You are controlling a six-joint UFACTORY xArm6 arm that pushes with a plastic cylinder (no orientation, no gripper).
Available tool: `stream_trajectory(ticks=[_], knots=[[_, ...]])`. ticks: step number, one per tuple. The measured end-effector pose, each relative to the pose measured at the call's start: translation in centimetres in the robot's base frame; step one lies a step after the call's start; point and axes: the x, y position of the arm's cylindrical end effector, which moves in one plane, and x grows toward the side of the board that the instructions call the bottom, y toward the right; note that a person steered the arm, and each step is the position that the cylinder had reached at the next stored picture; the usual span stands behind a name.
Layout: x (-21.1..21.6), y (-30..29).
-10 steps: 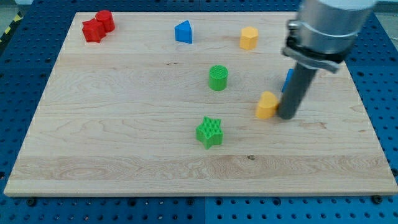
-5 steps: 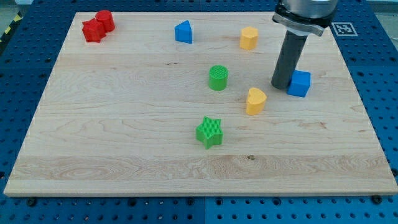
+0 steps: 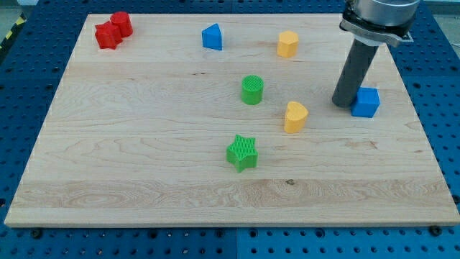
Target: Arrange the blue blocks diagonally
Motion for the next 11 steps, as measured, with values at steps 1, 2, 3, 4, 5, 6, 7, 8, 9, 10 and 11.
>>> stream_trajectory(ticks=[1, 2, 3, 4, 5, 6, 7, 8, 9, 10, 11], knots=[[0.4, 0.9], [0.3, 1.1], [-1.3, -0.9], [-3.9, -6.4], [-4.5, -7.7], [-6.5, -12.9], [-7.3, -17.1], [-10.7, -24.0], [-14.5, -28.6], [-16.7, -29.8], [-18.0, -29.2]])
